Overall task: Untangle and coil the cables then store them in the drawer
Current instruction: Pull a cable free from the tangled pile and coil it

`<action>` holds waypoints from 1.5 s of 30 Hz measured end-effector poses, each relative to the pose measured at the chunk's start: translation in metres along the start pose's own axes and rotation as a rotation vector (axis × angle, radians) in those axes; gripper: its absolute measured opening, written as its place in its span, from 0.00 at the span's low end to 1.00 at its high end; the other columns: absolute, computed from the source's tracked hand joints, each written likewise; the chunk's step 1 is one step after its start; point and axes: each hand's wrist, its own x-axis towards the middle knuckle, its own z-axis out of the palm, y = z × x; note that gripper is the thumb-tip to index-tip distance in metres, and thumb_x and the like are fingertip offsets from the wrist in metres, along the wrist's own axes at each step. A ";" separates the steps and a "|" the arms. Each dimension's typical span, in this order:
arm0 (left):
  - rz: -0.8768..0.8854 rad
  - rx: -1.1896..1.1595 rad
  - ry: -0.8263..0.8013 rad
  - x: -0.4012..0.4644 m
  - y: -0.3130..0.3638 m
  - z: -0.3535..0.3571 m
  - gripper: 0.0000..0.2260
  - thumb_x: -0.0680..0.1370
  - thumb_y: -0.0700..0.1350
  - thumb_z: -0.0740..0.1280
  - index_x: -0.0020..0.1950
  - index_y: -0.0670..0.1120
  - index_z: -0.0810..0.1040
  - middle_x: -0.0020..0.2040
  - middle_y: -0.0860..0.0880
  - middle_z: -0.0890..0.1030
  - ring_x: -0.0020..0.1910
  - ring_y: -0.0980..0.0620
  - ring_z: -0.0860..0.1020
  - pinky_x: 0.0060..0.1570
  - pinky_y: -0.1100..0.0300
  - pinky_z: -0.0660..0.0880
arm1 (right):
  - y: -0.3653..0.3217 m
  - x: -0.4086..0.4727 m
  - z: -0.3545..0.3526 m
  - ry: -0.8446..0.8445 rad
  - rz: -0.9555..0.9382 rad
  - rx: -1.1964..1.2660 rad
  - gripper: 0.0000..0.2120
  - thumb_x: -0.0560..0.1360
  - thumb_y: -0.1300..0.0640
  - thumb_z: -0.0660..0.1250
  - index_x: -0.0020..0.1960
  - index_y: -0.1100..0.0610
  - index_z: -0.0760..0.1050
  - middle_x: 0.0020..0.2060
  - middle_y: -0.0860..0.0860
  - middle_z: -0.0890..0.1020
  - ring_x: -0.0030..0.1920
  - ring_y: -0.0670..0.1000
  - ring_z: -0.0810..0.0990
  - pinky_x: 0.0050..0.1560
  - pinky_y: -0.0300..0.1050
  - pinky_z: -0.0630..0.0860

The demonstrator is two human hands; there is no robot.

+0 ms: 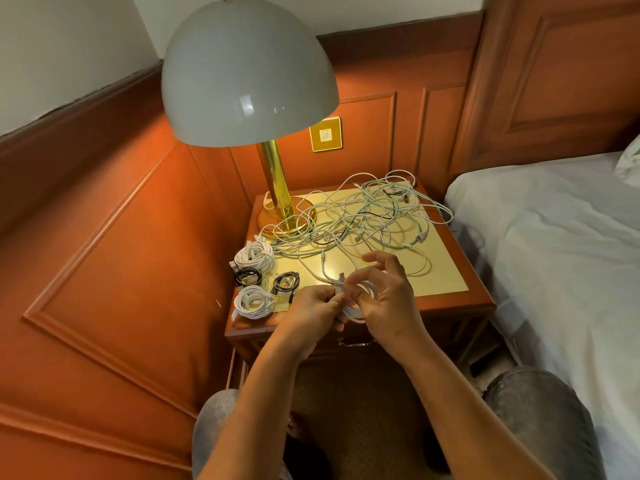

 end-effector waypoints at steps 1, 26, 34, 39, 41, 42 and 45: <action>-0.006 0.009 0.006 0.001 -0.001 0.000 0.12 0.81 0.44 0.63 0.42 0.39 0.79 0.32 0.46 0.76 0.31 0.53 0.73 0.33 0.62 0.71 | -0.001 -0.001 0.001 -0.014 -0.019 -0.019 0.11 0.73 0.62 0.73 0.44 0.46 0.77 0.61 0.44 0.69 0.63 0.46 0.69 0.55 0.31 0.69; -0.062 -0.350 0.050 0.005 0.018 0.017 0.08 0.80 0.41 0.63 0.46 0.38 0.79 0.32 0.44 0.77 0.32 0.52 0.76 0.34 0.61 0.74 | -0.042 0.000 -0.041 0.560 0.139 0.562 0.01 0.75 0.65 0.69 0.46 0.61 0.78 0.35 0.51 0.83 0.36 0.49 0.80 0.39 0.42 0.79; 0.144 -0.212 0.036 -0.004 0.025 0.015 0.09 0.82 0.41 0.61 0.46 0.38 0.78 0.33 0.46 0.76 0.32 0.53 0.76 0.33 0.62 0.74 | -0.009 0.020 -0.076 0.088 0.409 0.326 0.03 0.77 0.62 0.68 0.46 0.55 0.80 0.34 0.53 0.82 0.35 0.50 0.80 0.36 0.43 0.77; 0.147 -0.056 -0.008 -0.005 0.028 0.014 0.10 0.82 0.42 0.61 0.45 0.41 0.79 0.33 0.47 0.77 0.35 0.48 0.76 0.36 0.58 0.74 | 0.004 0.024 -0.080 -0.239 0.501 0.582 0.06 0.77 0.69 0.64 0.48 0.64 0.79 0.36 0.58 0.81 0.33 0.51 0.80 0.33 0.40 0.77; 0.115 0.002 -0.042 -0.004 0.026 0.014 0.10 0.82 0.43 0.62 0.45 0.42 0.79 0.34 0.45 0.78 0.36 0.45 0.76 0.38 0.55 0.73 | 0.008 0.024 -0.081 -0.306 0.537 0.721 0.06 0.74 0.68 0.65 0.49 0.65 0.79 0.40 0.59 0.82 0.37 0.53 0.81 0.36 0.42 0.78; 0.099 0.025 -0.053 -0.005 0.026 0.015 0.10 0.82 0.44 0.62 0.45 0.42 0.80 0.34 0.45 0.78 0.35 0.45 0.76 0.39 0.54 0.73 | 0.010 0.023 -0.080 -0.328 0.557 0.778 0.07 0.72 0.66 0.66 0.49 0.65 0.79 0.42 0.59 0.83 0.40 0.54 0.81 0.39 0.44 0.78; 0.053 0.087 -0.062 -0.004 0.024 0.016 0.10 0.82 0.44 0.62 0.47 0.41 0.80 0.34 0.44 0.78 0.35 0.47 0.76 0.37 0.58 0.74 | 0.015 0.019 -0.074 -0.353 0.600 0.863 0.12 0.69 0.65 0.66 0.52 0.65 0.78 0.45 0.60 0.83 0.44 0.55 0.82 0.43 0.46 0.80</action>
